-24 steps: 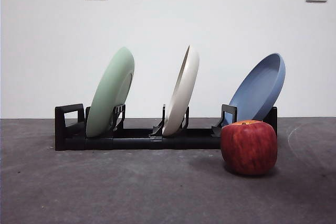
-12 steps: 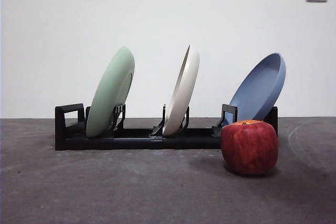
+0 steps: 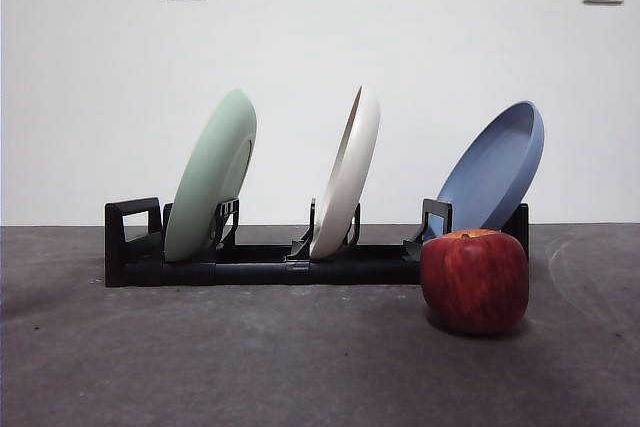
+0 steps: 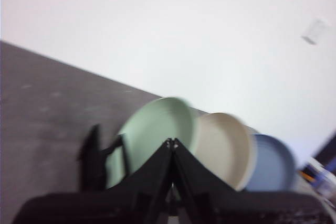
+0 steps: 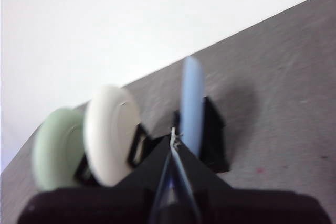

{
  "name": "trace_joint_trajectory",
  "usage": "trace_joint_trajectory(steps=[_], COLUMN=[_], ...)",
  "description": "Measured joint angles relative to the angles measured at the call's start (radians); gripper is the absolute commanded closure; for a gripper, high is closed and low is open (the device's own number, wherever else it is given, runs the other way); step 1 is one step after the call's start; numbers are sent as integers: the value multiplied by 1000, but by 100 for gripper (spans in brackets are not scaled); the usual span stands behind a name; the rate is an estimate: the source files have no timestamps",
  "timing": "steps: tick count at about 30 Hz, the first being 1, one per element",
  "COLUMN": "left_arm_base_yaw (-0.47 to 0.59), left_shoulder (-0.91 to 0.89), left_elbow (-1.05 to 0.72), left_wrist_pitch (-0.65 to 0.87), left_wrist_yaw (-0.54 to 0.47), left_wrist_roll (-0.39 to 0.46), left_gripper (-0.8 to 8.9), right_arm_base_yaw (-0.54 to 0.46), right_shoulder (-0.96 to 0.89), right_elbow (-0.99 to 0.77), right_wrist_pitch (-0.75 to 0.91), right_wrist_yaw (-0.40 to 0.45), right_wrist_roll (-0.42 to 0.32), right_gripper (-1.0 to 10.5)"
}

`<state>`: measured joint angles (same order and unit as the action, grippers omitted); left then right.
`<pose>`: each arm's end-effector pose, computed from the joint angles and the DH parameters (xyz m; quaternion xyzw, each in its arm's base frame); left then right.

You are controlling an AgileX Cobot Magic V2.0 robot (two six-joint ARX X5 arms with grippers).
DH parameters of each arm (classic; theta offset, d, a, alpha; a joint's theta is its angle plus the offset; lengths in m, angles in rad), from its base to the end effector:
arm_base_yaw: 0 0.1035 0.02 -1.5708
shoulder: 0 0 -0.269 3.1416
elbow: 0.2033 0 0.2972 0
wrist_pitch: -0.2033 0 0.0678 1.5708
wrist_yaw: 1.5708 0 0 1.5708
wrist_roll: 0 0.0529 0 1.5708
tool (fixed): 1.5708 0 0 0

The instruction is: Take the green plate from the plate rack,put the plate on the table,take the apple from the table,put the apple in the plate

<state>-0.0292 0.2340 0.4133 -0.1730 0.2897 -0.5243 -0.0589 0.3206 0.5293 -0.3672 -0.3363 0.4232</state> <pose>0.1520 -0.0196 0.2776 -0.2555 0.0381 -0.1542 0.9537 0.1541 0.0084 0.2887 0.2226 0.1048 0.1184 0.9620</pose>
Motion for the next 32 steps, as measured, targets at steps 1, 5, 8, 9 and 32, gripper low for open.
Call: trace_joint_trajectory(steps=[1,5,8,9,32], left_arm_base_yaw=[0,0,0,0,-163], left_shoulder=[39,198,331,379,1084], left_elbow=[42,214,371,433,1475], left_wrist_pitch=[-1,-37,-137,-184,-1010], left_wrist_yaw=[34,187,308,351,243], left_wrist_roll=[0,6,40,59,524], left_gripper=[820,820,820,820,341], right_arm_base_yaw=[0,0,0,0,156], right_shoulder=[46,214,336,375,763], right_elbow=[53,258,416,470,1061], right_wrist_pitch=[-31,-153,-262,-307,-792], right_wrist_yaw=[-31,-161,-278,-313,-280], right_wrist_roll=[-14,-66,-108,-127,-414], right_gripper=[958,957,957,957,437])
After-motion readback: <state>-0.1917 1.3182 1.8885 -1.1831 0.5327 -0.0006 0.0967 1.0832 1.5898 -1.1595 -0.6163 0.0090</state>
